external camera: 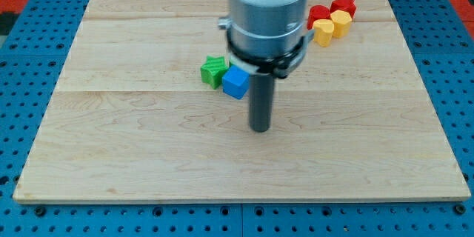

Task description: Separate the yellow blocks from the red blocks

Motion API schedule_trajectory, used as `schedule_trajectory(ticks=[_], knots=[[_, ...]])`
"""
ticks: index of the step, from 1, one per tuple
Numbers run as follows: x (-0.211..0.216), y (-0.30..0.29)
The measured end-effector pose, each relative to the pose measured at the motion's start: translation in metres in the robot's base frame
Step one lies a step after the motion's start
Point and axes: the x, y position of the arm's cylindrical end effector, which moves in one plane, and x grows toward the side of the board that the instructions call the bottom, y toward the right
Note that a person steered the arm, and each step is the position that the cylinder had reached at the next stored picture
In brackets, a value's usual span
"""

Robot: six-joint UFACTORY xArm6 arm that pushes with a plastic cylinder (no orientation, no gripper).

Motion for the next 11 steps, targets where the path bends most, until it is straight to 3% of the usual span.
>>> schedule_trajectory(ticks=[1,3,4,5,7,10,11], knots=[[-0.016,0.058],[-0.129,0.186],[-0.189,0.232],[-0.219,0.234],[-0.219,0.159],[-0.151,0.054],[-0.111,0.050]])
